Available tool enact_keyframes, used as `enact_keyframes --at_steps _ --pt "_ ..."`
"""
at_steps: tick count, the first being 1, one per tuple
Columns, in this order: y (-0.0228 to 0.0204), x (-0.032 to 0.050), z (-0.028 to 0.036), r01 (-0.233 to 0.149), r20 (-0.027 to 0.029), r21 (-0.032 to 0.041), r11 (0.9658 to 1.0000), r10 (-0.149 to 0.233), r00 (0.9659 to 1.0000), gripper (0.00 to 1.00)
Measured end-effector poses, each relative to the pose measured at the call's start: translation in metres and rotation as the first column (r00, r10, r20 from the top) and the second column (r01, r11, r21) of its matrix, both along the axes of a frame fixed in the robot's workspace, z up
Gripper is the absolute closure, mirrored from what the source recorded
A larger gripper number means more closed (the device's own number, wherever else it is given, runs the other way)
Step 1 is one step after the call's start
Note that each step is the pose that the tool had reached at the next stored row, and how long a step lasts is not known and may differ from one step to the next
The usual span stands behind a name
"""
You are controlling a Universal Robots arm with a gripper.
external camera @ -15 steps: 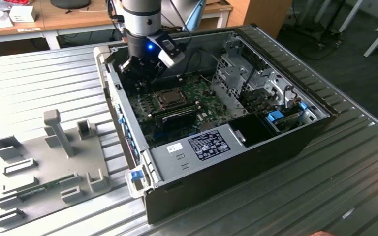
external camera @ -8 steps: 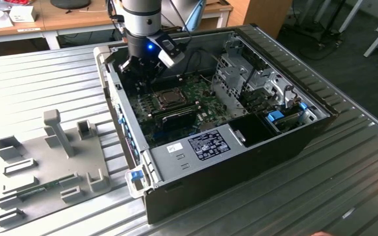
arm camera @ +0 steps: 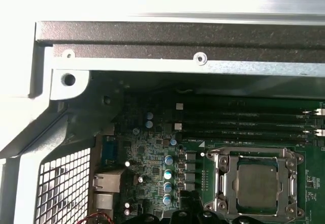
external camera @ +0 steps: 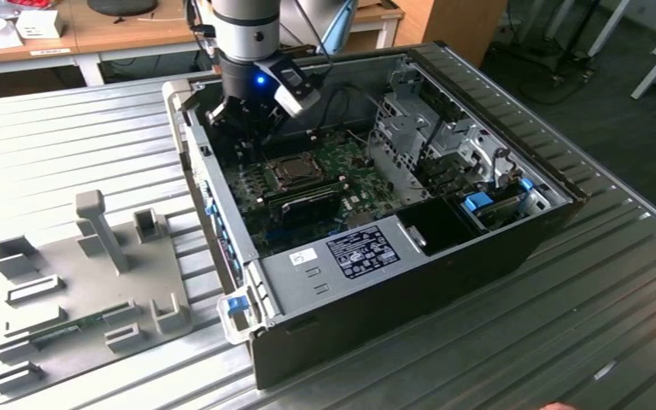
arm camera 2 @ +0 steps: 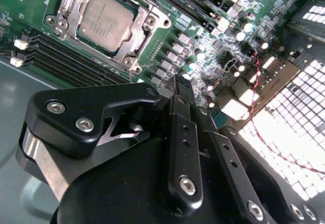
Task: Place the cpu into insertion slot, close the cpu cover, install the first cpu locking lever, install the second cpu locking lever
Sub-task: 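Install the first cpu locking lever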
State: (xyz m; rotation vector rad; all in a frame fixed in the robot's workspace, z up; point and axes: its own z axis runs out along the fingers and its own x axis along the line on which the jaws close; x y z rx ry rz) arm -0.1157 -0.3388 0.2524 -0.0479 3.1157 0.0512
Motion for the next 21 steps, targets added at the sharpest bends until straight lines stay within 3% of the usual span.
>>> enact_keyframes --at_steps 9,21 --pt "0.0032 -0.0036 -0.0006 0.0 0.0012 -0.0001 1.0 0.0 1.0 0.89" --pt "0.0202 -0.0076 -0.0014 0.0 0.0038 0.0034 1.0 0.0 1.0 0.89"
